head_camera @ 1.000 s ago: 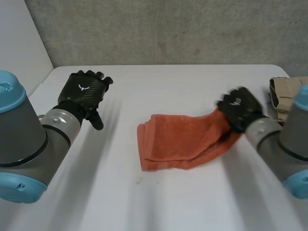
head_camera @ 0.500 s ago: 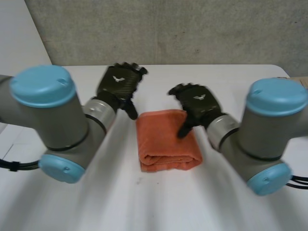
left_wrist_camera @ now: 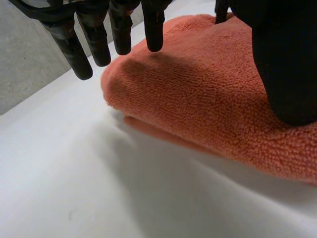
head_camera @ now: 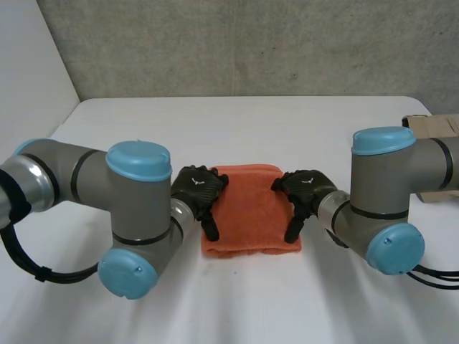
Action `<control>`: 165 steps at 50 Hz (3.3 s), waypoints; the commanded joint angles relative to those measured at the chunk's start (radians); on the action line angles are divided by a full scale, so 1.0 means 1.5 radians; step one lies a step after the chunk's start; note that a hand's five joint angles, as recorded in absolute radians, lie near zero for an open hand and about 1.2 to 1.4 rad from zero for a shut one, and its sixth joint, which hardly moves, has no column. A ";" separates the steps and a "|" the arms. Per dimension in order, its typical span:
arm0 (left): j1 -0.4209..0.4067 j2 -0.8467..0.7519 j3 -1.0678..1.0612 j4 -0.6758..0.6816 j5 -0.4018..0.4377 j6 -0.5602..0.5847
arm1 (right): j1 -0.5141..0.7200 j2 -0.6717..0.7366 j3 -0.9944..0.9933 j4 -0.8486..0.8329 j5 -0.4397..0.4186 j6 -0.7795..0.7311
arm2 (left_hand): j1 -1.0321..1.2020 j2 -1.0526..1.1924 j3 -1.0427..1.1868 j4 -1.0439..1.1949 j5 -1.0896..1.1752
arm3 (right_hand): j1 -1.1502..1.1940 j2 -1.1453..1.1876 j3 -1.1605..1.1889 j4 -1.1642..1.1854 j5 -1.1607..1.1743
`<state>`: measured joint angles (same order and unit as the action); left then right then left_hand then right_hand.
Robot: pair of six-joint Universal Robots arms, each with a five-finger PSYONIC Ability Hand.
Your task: Fold the laundry.
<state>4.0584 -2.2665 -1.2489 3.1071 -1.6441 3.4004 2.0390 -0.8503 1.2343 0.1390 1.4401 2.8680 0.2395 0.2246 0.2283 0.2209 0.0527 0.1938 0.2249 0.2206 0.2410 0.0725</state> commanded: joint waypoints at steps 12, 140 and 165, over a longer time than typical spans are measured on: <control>0.067 0.245 0.016 -0.056 0.278 -0.025 | 0.082 -0.250 0.326 -0.333 0.051 -0.054 | -0.008 0.002 0.000 0.005 0.001 | -0.013 -0.034 -0.031 -0.044 -0.048; 0.084 0.273 0.010 -0.119 0.355 -0.077 | -0.632 0.107 -0.209 -0.296 -0.519 -0.070 | -0.004 0.006 0.004 0.009 0.005 | 0.802 0.781 0.784 0.770 0.766; 0.078 0.295 0.007 -0.121 0.356 -0.093 | -0.671 -0.100 -0.116 -0.189 -0.308 -0.210 | -0.004 0.006 0.004 0.009 0.005 | -0.013 -0.034 -0.031 -0.044 -0.048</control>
<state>4.1775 -1.8274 -1.2376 2.9260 -1.1116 3.2644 1.0291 -0.9060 1.0677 -0.1528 0.8181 2.5683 0.2395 0.2246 0.2283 0.2208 0.0524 0.2081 0.8319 0.2188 0.2384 0.0716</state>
